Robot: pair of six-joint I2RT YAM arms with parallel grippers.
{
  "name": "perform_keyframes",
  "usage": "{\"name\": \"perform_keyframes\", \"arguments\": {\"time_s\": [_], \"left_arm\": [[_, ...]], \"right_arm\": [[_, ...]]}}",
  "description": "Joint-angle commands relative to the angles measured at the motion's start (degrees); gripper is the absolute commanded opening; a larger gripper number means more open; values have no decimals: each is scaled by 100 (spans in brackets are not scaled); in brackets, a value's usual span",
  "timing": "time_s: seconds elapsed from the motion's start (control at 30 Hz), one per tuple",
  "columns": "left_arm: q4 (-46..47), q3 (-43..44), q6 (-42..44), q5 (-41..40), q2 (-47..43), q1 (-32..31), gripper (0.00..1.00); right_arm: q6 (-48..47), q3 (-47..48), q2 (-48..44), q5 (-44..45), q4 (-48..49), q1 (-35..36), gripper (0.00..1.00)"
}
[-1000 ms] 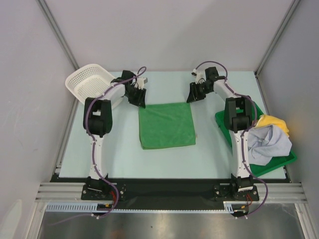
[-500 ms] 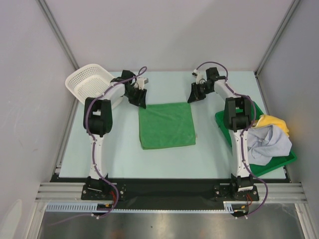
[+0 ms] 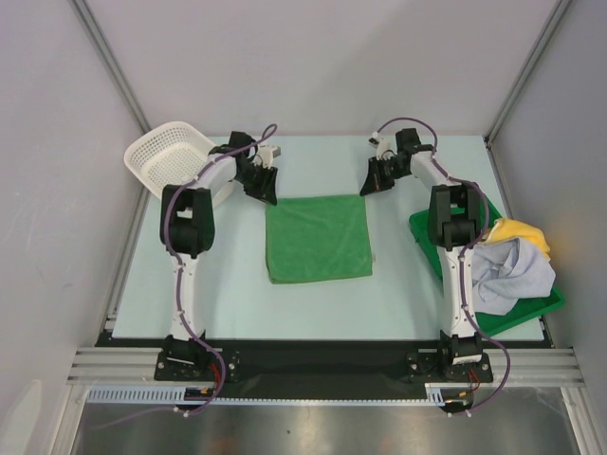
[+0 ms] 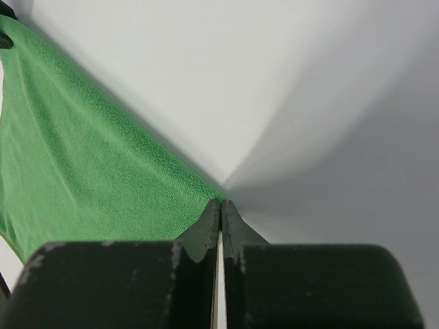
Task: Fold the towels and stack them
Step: Fold the towel
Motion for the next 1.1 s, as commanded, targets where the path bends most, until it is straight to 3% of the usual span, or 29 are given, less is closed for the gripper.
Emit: {"name": "perform_keyframes", "arguments": {"time_s": [0.0,0.13,0.17,0.23,0.33,0.5,0.77,1.07], "left_arm": [[-68,240,122,198,217,44,42],[-156,336,148,128,270,36,27],[-165,363,157,84,279,36,13],[-165,380,166,-21,209,44,1],[-60,345,105,-13,-19,44,0],[55,205,113,67,-432,-35,0],[-15,-128,368,-285,-1038,-184,0],[336,-867,386,-627,-1768,-324,0]], "right_arm": [[-95,131,-11,-65,19,-33,0],[-95,131,-19,-39,54,-33,0],[-104,131,-11,5,54,-33,0],[-174,131,-46,66,28,-33,0],[-341,-296,-370,198,185,-41,0],[-218,-1424,-1354,216,1530,-112,0],[-385,-1679,-1829,268,1504,-129,0],[-332,-2751,-2638,400,2005,-121,0]]}}
